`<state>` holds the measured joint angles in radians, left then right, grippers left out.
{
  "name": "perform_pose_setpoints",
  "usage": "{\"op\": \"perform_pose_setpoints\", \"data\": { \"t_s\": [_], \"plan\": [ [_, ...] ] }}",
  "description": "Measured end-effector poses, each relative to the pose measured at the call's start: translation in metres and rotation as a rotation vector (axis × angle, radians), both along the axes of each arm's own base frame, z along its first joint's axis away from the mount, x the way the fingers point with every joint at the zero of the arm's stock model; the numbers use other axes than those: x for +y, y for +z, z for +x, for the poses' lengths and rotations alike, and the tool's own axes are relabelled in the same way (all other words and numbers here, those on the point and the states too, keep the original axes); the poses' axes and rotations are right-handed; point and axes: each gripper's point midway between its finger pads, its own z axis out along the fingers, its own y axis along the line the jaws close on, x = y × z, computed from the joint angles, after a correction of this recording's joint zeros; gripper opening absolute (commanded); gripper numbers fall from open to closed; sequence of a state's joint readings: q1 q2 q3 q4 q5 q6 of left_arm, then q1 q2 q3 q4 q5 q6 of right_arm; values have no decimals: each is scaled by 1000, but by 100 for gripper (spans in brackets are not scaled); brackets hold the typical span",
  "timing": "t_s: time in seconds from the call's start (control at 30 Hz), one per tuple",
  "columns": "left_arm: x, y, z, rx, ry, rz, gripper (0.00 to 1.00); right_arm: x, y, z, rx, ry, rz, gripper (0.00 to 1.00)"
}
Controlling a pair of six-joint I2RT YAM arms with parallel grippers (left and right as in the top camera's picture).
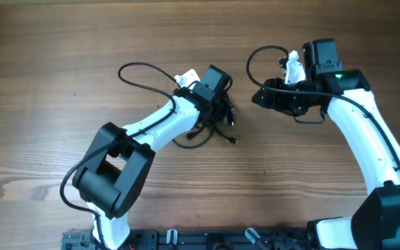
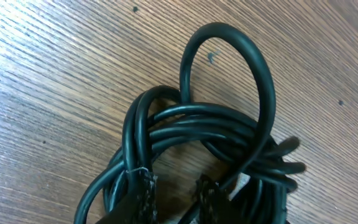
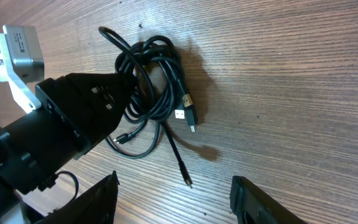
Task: Untangle cables
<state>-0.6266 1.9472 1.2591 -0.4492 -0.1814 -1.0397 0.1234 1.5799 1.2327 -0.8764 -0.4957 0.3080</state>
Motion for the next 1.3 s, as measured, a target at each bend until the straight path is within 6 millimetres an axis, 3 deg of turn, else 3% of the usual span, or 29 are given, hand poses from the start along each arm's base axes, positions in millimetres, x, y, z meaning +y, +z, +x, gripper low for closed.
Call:
{"op": "perform_pose_setpoints", "data": {
  "t_s": [0.3,0.5,0.6,0.83,1.07,1.3],
  "plan": [
    [5,-4,-4,22,6,24,29,0,0,0,2,0,0,63],
    [3,29,-3,-30,9,-16,30,0,0,0,2,0,0,63],
    [6,34,-5,-28,10,-14,29,0,0,0,2,0,0,63],
    [11,29,-10,-4,14,12,29,0,0,0,2,1,-1,63],
    [12,-11,-9,46,23,59,30,0,0,-1,-8,19,-6,63],
    [13,-23,-3,40,32,81,34,0,-1,-2,-6,21,-7,63]
  ]
}}
